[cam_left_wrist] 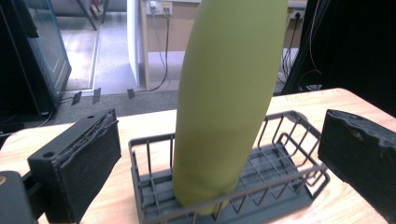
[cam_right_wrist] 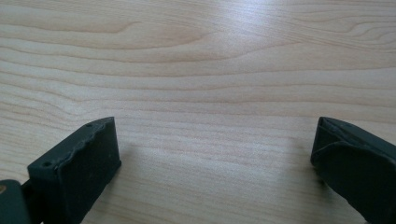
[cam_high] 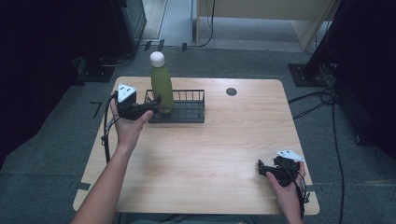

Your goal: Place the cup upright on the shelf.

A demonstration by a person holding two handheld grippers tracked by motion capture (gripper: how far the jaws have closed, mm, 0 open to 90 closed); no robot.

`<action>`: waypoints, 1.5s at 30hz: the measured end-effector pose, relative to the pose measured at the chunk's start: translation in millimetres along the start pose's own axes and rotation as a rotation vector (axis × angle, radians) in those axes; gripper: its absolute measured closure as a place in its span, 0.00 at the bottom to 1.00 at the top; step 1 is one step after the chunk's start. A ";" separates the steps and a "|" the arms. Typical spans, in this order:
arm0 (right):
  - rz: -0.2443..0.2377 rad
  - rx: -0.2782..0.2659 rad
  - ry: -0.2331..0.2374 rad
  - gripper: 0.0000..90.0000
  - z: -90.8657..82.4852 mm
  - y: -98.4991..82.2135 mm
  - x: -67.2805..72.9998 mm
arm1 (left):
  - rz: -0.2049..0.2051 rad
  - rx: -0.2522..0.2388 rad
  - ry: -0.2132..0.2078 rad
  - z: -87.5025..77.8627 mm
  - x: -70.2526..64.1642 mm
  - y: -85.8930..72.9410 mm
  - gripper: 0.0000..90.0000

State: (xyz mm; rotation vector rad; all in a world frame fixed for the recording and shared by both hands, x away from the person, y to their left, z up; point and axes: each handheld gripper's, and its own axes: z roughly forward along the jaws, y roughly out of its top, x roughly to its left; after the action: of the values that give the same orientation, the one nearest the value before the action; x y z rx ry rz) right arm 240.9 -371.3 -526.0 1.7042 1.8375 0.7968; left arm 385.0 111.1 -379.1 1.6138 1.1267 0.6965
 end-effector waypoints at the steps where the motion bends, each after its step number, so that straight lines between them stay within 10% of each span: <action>1: 0.000 0.000 0.000 0.01 0.0 0.0 0.0 | 0.004 0.002 0.001 -1.9 -0.6 -2.4 0.00; 27: 0.001 0.001 0.001 0.01 0.0 0.0 0.1 | -0.017 0.066 0.012 -55.8 6.6 -88.3 0.00; 45: 0.001 0.002 0.001 0.01 -0.9 -0.8 0.1 | -0.065 0.248 0.070 -96.5 40.1 -156.3 0.00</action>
State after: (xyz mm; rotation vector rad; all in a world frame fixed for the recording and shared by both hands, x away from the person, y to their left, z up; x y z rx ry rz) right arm 239.6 -371.3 -525.9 1.7062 1.8390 0.7964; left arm 266.5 195.8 -497.9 1.7620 1.3537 0.5923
